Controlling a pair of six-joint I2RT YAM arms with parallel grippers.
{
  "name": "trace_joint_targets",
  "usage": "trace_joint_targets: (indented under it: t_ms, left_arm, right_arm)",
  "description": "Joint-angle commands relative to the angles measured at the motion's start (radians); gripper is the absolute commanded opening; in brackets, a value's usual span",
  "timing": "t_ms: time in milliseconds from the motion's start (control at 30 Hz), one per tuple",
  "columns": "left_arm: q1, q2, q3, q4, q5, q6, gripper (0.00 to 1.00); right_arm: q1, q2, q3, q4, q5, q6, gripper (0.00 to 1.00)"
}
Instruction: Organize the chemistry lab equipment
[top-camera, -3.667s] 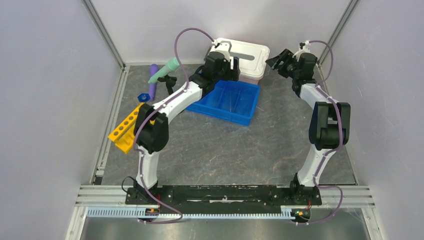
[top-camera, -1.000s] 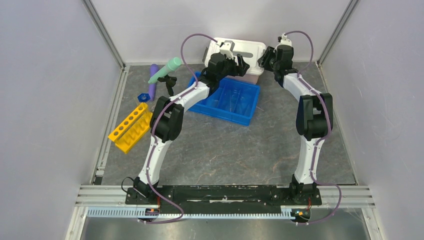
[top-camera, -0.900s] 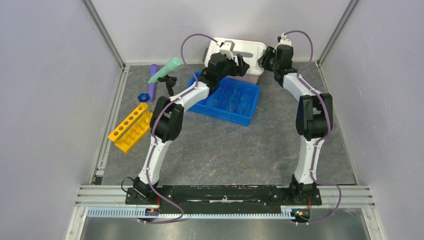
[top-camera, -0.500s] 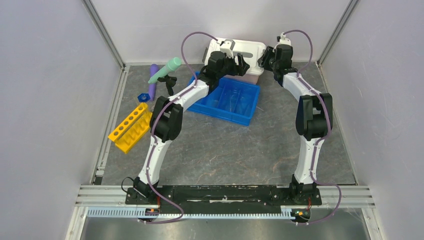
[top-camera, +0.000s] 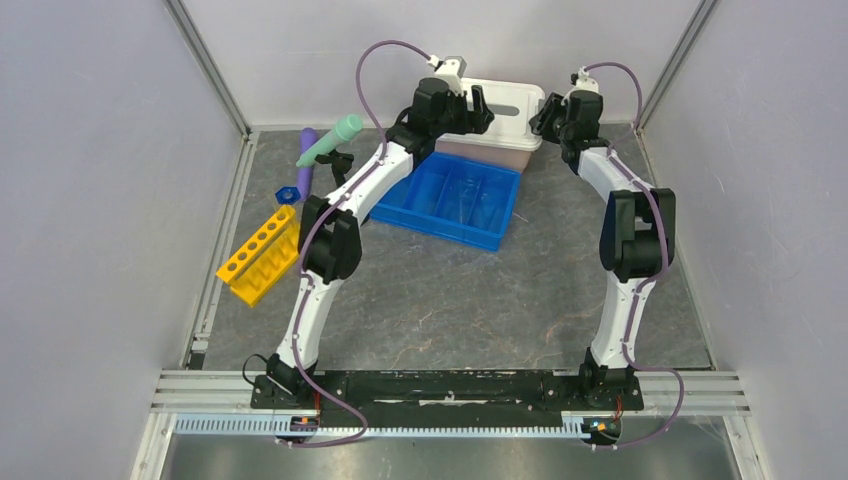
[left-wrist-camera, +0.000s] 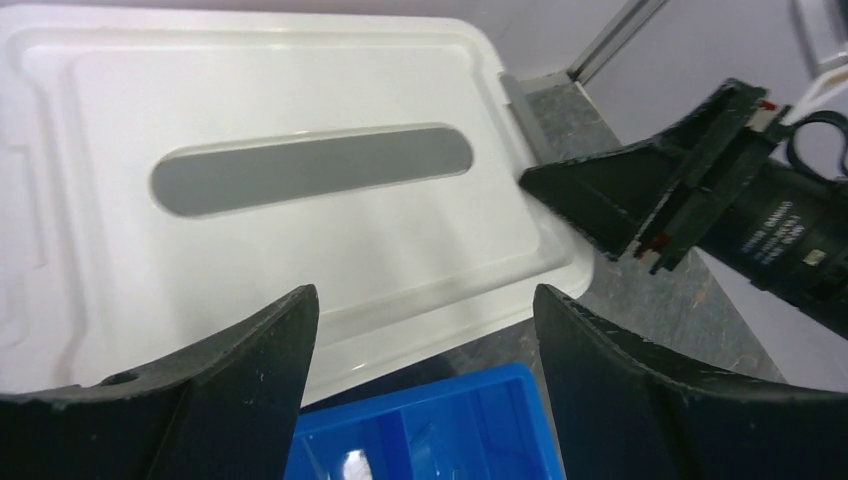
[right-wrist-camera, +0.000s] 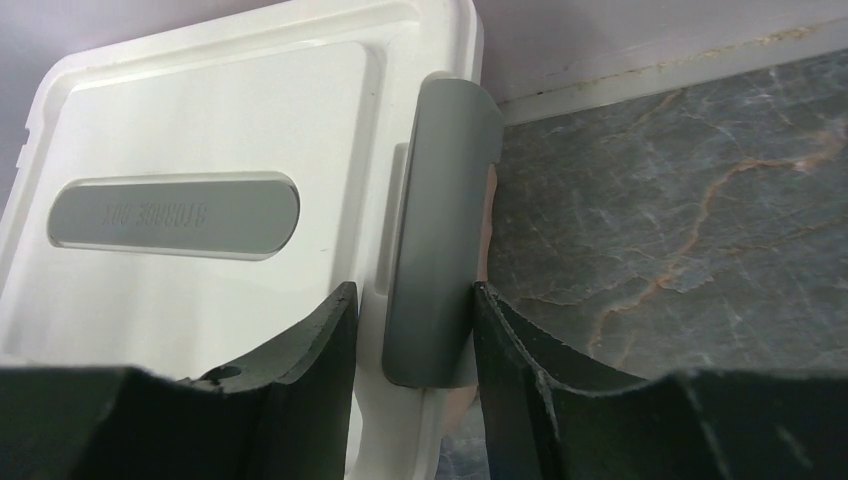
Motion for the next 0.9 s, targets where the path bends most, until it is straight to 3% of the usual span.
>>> trace_joint_targets:
  t_ms: [0, 567, 867]
  left_arm:
    - [0.023, 0.011, 0.053, -0.047, -0.060, -0.019, 0.84]
    - [0.051, 0.071, 0.057, 0.025, -0.175, -0.015, 0.88]
    - [0.078, 0.106, 0.060, 0.055, -0.110, -0.094, 0.93]
  right_arm:
    - [-0.041, -0.037, -0.081, -0.056, 0.054, -0.033, 0.42]
    - [-0.149, -0.054, -0.145, -0.013, -0.036, -0.062, 0.43]
    - [-0.162, -0.035, -0.134, 0.014, -0.094, -0.086, 0.43]
